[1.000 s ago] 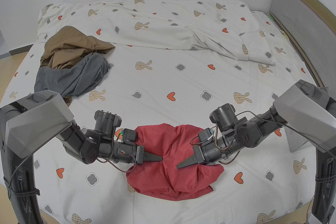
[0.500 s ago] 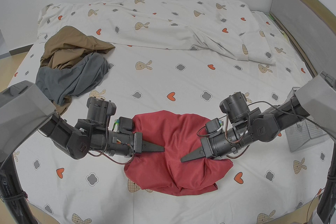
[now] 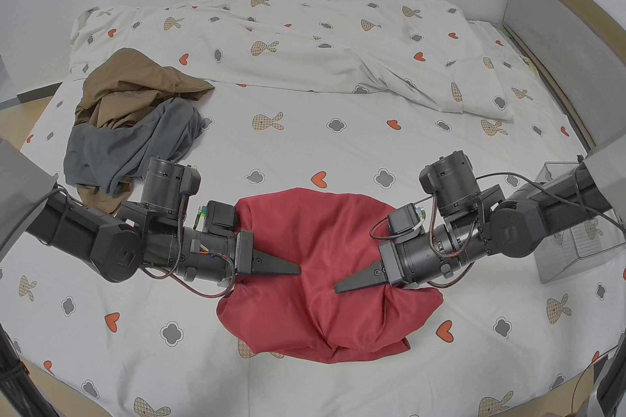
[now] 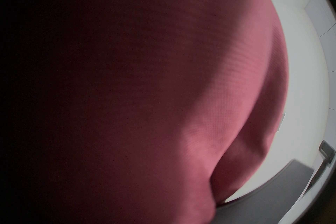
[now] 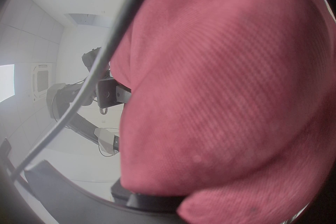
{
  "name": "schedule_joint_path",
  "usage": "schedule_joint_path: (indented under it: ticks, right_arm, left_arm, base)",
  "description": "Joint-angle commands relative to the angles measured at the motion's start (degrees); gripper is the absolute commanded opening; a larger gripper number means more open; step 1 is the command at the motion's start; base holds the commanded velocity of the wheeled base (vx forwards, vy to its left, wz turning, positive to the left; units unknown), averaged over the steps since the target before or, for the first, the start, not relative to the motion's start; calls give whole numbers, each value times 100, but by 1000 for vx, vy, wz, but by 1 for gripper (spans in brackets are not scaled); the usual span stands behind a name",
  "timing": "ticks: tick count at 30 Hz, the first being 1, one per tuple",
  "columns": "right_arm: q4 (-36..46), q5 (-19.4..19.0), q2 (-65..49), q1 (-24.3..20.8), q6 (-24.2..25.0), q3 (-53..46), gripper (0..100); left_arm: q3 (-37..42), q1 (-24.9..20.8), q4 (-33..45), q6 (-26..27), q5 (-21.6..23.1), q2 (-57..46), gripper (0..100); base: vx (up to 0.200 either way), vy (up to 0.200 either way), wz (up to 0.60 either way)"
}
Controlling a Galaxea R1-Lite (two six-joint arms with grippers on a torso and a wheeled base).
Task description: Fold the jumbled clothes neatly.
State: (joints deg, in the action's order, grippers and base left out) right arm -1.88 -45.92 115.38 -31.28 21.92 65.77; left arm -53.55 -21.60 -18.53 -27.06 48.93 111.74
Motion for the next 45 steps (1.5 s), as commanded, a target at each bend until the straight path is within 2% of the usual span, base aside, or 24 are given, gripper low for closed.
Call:
schedule_joint_path:
  ticks: [1, 5, 24, 45]
  right_arm:
    - [-6, 101, -121, -54, 93, -3, 0]
    - [-6, 409, -86, -89, 93, -11, 0]
    - [-6, 391, -139, -106, 111, -55, 0]
    - [-6, 391, -218, -124, 128, -117, 0]
  left_arm:
    - [-6, -46, 69, -10, 2, -152, 0]
    - [-6, -55, 86, -10, 2, -170, 0]
    - [-32, -99, 209, -124, 2, -126, 0]
    - [-85, -107, 236, -124, 2, -126, 0]
  base:
    - [0, 0, 0]
    - [0, 0, 0]
    - [0, 0, 0]
    - [0, -200, 0]
